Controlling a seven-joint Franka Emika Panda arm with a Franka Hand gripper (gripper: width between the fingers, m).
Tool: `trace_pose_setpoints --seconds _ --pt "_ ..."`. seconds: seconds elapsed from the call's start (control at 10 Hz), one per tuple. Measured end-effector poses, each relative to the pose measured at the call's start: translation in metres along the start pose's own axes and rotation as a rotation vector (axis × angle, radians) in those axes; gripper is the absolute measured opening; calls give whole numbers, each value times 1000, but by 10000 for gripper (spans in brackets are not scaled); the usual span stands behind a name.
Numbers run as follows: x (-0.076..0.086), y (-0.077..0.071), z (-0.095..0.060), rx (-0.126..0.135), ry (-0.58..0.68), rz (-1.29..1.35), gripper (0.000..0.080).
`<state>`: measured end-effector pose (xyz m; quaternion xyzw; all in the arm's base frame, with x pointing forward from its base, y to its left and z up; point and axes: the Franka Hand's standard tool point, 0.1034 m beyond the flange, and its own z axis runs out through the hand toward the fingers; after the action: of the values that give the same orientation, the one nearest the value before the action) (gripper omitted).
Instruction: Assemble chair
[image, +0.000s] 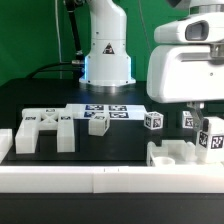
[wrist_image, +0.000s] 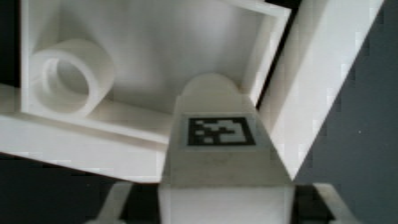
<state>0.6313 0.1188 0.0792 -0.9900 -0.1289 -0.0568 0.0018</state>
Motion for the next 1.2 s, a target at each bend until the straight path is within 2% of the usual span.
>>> trace_pose_setpoints --seconds 0.1,0.9,1.2 --pt "0 0 0 2 1 50 290" --pt "-1 -8 2 30 -7 947 291" --pt "-2 -8 2 27 -11 1169 291"
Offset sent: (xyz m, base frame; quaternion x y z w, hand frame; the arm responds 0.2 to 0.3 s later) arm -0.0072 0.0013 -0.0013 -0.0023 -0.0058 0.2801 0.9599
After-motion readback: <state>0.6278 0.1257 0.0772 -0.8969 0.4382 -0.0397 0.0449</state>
